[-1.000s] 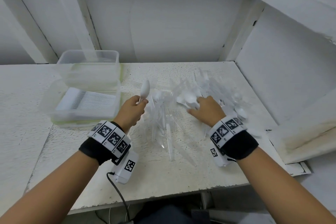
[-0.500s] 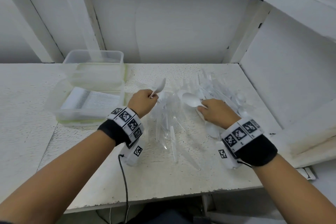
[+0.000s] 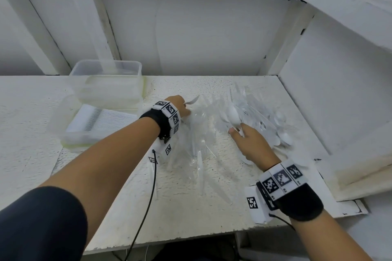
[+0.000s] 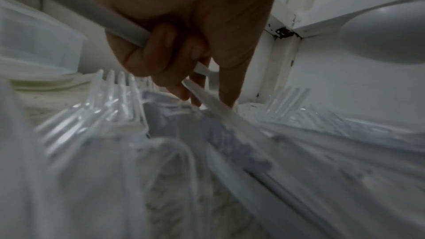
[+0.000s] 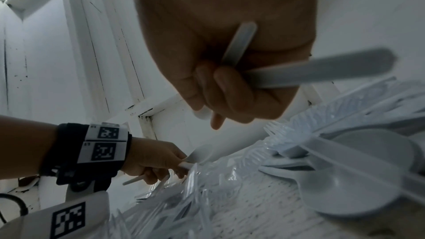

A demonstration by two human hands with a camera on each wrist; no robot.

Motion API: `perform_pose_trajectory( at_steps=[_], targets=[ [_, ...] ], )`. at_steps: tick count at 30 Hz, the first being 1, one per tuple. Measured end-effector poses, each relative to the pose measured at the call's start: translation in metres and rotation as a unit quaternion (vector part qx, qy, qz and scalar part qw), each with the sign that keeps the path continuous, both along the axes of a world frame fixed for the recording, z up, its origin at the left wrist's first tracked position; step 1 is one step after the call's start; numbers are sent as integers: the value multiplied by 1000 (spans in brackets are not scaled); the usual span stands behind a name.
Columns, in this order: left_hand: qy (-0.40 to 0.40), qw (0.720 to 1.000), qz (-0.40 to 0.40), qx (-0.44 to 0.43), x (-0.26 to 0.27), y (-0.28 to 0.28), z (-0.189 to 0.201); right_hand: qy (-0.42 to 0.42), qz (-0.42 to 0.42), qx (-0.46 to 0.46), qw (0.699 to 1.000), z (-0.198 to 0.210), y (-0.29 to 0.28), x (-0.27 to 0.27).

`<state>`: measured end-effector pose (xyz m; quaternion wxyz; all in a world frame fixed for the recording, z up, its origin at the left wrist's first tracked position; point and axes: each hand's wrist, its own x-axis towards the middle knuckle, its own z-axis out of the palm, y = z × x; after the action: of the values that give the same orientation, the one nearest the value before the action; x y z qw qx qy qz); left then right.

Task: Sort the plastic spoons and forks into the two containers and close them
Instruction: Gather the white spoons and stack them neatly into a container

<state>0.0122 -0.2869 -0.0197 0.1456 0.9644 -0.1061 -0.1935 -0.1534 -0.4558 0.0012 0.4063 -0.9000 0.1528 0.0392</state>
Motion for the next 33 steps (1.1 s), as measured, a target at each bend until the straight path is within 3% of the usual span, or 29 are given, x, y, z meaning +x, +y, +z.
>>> perform_pose_trajectory(
  at_steps=[4,13,23,29,33],
  targets=[
    [3,997,-44,65,-4,-12,-5,2,-1,15,1000,-6,1,0],
    [-3,998,-13,60,-1,-10,-10,5,9,13,1000,-7,1,0],
    [79,984,115,-110,5,-10,1,-8,18,50,999,-12,5,9],
    [48,998,-7,-31,3,-4,-1,-18,24,22,999,-13,11,20],
    [28,999,-35,-20,-3,4,-1,-11,65,10,998,-8,24,45]
  ],
)
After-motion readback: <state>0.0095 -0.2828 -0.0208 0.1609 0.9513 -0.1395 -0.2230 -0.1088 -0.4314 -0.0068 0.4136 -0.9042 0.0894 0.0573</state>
